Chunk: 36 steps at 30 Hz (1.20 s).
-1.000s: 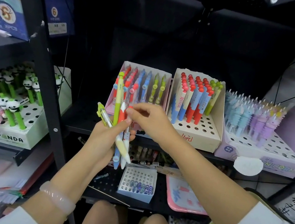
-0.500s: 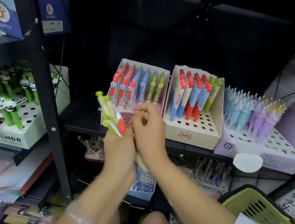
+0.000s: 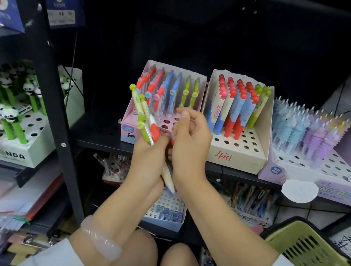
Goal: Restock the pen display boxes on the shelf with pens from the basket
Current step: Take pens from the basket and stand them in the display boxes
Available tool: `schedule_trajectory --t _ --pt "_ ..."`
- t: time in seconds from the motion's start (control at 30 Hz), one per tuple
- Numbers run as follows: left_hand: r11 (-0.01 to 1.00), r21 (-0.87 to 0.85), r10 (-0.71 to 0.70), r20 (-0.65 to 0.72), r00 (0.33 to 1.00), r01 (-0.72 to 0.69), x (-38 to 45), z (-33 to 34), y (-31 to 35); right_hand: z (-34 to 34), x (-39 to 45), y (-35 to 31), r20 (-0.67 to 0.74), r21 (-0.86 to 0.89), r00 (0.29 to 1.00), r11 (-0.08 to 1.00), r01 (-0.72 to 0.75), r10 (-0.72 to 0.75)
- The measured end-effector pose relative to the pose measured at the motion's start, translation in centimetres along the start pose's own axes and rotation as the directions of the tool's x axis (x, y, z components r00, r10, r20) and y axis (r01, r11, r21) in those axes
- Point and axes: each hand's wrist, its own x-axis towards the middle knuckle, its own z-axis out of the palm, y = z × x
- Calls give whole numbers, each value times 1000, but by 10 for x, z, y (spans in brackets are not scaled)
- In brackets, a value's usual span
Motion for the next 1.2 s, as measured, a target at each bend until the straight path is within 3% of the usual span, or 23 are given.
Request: schedule_trajectory --t 0.1,0.2,0.3,0.4,0.53,0.63,0.8,1.0,1.2 --pt "994 75 -86 89 992 80 2 -6 -2 0 12 -2 -63 84 991 990 -110 116" --pt "976 215 -68 206 976 23 4 -14 -3 -1 27 -5 -92 211 967 953 -216 240" --pt "917 387 -13 270 963 -96 11 -22 0 -6 36 -7 -26 341 936 883 -322 352" --pt "849 513 -25 281 959 -129 17 -30 0 -9 42 -9 78 472 918 797 -377 388" --pt "860 501 -113 372 921 -96 16 -38 0 -8 45 -11 152 533 907 741 -409 392" --pt "845 516 -60 350 935 -139 13 -37 2 -8 43 -7 126 451 925 810 -375 358" --pt "826 518 100 255 962 -223 14 -31 7 -14 29 4 56 39 974 974 -222 220" --pt "816 531 135 209 969 -228 14 -33 11 -25 12 8 181 -12 983 1000 -19 20" --pt "820 535 141 155 978 -203 16 -38 14 -17 22 -2 218 -178 976 982 69 -29"
